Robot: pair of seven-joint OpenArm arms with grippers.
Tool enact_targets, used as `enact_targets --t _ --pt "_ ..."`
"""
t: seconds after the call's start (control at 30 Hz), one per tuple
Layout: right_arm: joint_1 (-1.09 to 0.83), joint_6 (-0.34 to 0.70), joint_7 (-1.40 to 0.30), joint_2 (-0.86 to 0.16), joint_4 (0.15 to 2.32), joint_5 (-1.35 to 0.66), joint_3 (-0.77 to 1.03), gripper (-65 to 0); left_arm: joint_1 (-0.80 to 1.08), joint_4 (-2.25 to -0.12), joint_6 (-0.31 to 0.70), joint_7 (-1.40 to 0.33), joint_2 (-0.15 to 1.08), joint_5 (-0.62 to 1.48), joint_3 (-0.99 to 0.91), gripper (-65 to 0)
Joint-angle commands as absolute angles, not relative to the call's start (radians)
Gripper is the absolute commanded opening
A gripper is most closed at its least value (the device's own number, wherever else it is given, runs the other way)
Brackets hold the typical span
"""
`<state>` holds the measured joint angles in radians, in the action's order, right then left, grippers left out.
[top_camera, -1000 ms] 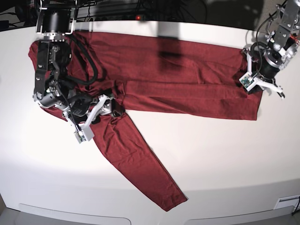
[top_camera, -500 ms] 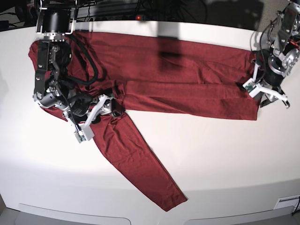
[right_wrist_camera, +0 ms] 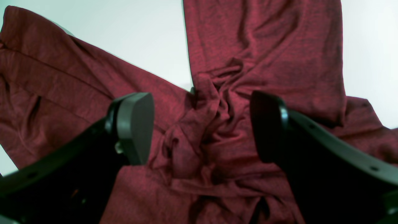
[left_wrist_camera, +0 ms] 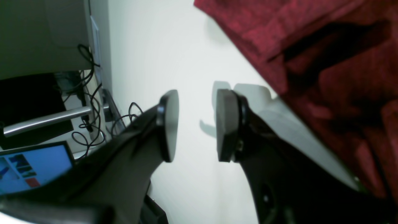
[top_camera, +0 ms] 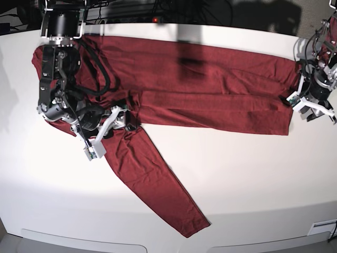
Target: Fold the T-shirt properly
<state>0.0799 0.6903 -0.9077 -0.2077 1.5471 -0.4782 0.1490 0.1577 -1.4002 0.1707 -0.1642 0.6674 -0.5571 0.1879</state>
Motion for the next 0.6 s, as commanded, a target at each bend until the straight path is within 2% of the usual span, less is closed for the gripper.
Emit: enact_targets --t 0.0,0.17,0.57 --pt "0.099 0.698 -0.891 -0.213 1.567 -0.499 0.15 -18.0 0.147 -1.414 0.152 -0.147 0.684 -0.555 0.179 -45.0" --pt "0.099 0.698 -0.891 -0.213 1.567 -0.499 0.15 -18.0 0.149 -1.414 0.153 -0.095 0.679 -0.546 0.179 -45.0" --pt "0.099 0.698 -0.892 -0.213 1.567 -0.502 0.15 -18.0 0.152 -1.391 0.153 -0.096 0.674 -0.55 0.193 -45.0"
